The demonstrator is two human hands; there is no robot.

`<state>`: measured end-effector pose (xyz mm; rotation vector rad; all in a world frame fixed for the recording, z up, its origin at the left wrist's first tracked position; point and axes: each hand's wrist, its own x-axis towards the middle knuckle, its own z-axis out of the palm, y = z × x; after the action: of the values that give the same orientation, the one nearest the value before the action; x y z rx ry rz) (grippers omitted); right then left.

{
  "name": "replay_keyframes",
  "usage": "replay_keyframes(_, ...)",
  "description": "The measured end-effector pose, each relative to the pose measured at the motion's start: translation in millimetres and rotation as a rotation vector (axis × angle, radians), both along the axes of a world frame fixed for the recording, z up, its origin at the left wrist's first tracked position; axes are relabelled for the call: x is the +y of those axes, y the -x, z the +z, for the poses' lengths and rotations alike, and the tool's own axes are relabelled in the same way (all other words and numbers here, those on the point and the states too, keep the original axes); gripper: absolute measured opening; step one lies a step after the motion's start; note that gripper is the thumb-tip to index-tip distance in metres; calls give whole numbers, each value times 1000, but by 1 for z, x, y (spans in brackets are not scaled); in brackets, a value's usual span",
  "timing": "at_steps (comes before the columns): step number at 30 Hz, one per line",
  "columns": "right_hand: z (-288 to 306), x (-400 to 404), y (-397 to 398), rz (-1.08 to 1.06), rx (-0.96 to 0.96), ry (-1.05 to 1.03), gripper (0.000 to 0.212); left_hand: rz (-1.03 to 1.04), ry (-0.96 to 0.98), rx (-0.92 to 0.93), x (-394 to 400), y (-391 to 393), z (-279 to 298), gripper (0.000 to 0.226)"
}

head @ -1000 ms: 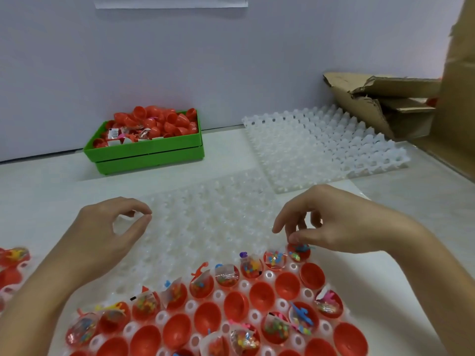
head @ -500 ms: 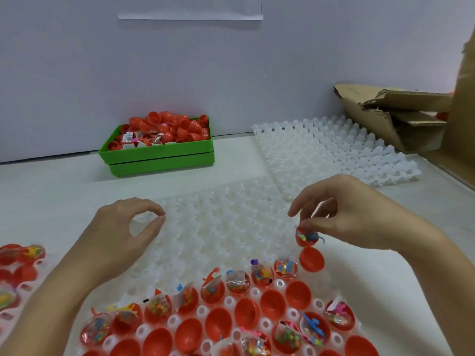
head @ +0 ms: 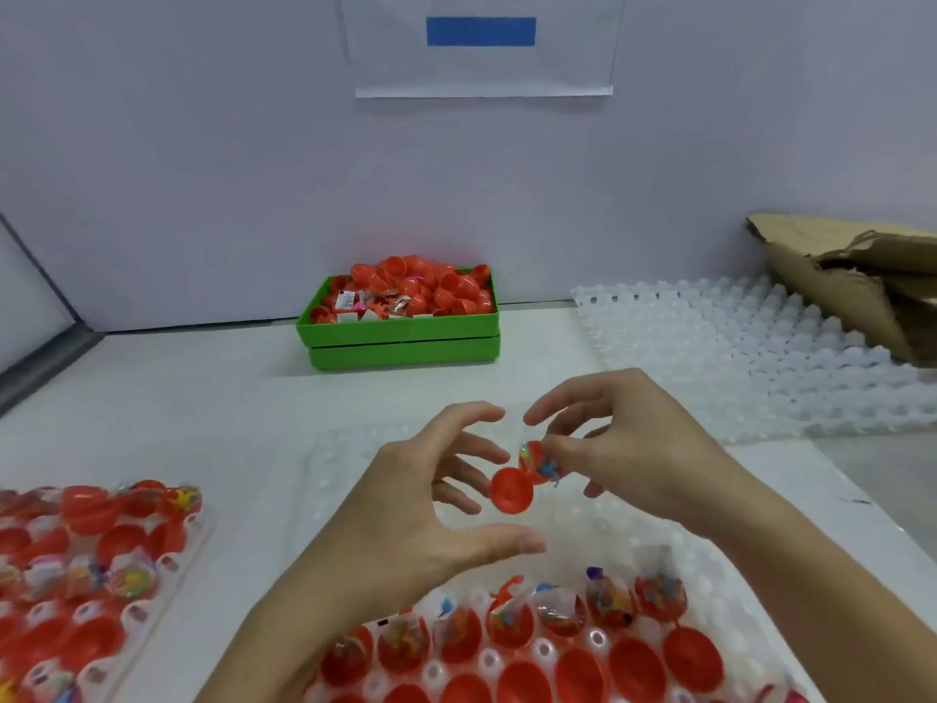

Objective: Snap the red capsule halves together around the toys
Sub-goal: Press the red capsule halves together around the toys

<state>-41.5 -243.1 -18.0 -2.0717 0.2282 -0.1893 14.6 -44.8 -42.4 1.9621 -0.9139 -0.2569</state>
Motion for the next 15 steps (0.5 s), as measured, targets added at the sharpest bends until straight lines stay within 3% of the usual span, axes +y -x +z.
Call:
replay_keyframes(5, -12, 14, 1, 65, -66, -197, 17, 34, 38, -20, -1, -3, -4, 42)
replay_keyframes(10, -15, 6, 8, 161, -50, -343, 27, 28, 135, 90, 3, -6, -1, 40)
replay_keyframes(15, -15, 0, 14, 241, -15, -333, 32, -17, 178, 97, 3, -5, 2, 38)
